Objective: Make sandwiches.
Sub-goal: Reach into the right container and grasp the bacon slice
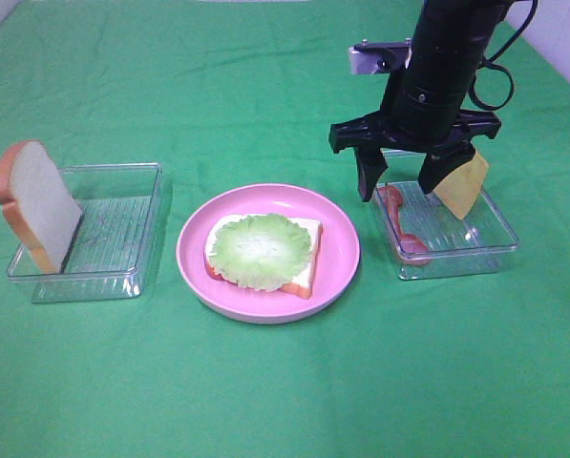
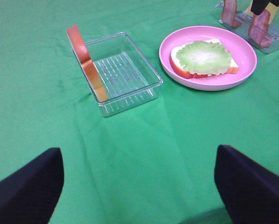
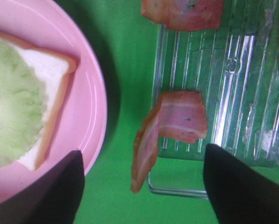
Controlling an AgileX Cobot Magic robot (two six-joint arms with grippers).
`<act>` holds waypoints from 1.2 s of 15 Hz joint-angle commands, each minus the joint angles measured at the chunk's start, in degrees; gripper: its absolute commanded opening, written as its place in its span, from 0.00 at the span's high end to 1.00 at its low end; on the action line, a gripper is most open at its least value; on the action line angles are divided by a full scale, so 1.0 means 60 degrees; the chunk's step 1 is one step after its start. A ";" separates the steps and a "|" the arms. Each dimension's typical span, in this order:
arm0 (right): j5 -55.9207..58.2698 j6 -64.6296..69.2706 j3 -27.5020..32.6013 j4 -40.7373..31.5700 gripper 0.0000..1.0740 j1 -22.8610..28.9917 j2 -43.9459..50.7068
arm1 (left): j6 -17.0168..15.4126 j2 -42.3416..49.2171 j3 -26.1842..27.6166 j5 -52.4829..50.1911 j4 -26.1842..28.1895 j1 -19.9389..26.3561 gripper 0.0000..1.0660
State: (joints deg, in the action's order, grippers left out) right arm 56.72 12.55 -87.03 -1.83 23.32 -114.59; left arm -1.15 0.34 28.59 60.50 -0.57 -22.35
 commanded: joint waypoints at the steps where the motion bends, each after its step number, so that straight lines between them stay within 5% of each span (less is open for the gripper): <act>1: -0.0210 0.0248 0.0010 0.0248 0.38 -0.0019 -0.0229 | 0.0019 0.0191 -0.0010 -0.0115 0.0029 -0.0010 0.22; 11: -0.0439 0.0248 0.0010 0.0382 0.57 -0.0019 -0.0535 | 0.0019 0.0191 -0.0010 -0.0115 0.0029 -0.0010 0.22; 18: -0.0162 0.0248 0.0010 0.0716 0.88 -0.0019 -0.0535 | 0.0019 0.0191 -0.0010 -0.0115 0.0029 -0.0010 0.22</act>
State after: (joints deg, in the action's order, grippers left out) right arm 55.12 13.58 -87.03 1.66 23.32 -117.63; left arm -1.15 0.34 28.59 60.50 -0.57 -22.35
